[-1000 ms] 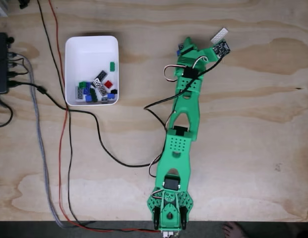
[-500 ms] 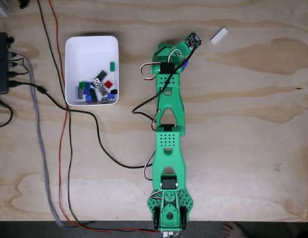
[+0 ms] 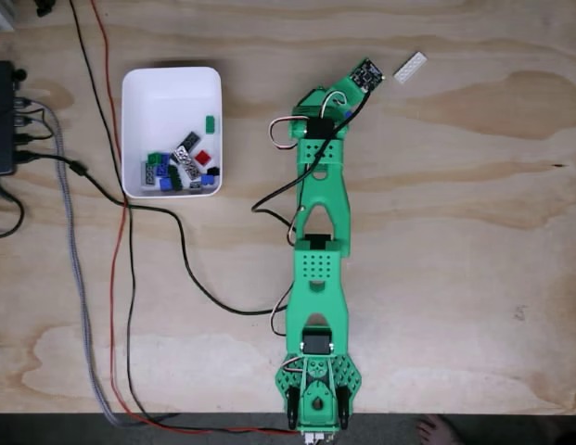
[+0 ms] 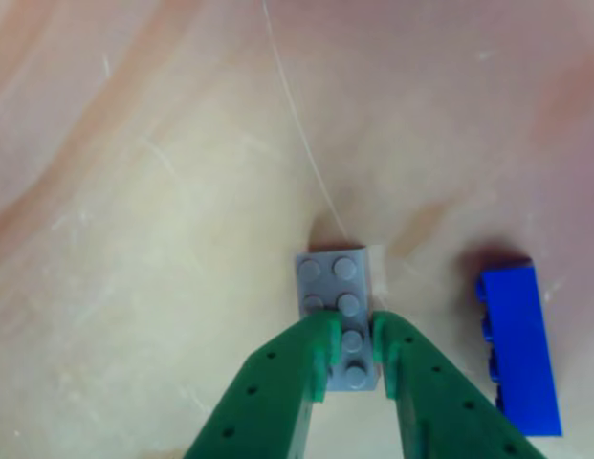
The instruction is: Put all lego bricks in the bin.
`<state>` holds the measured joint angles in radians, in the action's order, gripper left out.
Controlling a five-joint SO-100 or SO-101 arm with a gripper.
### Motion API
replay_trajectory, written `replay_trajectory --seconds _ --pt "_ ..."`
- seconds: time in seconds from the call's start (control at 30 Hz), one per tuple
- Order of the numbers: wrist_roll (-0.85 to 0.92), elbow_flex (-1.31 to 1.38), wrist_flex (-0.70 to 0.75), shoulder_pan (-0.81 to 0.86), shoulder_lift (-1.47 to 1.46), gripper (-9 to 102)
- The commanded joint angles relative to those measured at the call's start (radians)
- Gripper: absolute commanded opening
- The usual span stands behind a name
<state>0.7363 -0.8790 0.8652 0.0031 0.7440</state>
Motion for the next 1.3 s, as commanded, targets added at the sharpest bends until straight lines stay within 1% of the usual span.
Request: replay_trajectory --seconds 0.0,0.17,0.33,0.53,0.63,0.73,0.93,1.07,1.27 --pt "0.009 -0.084 -0.005 0.002 0.135 8" --pt "0.009 -0.086 0.031 0.014 0.199 12" --pt "0.021 -0.057 -0.008 0.023 0.186 19" --pt "0.069 -0.02 -0.04 -0.005 0.15 19" --pt "0.071 -0.072 -0.078 0.0 0.204 19" --pt "0.097 -0.023 -0.081 -0.018 0.166 19" --pt "0.199 0.166 -0.029 -0.057 -0.025 11" --pt "0.252 0.163 0.02 -0.061 -0.058 14" --pt "0.279 0.161 0.06 -0.032 -0.057 15"
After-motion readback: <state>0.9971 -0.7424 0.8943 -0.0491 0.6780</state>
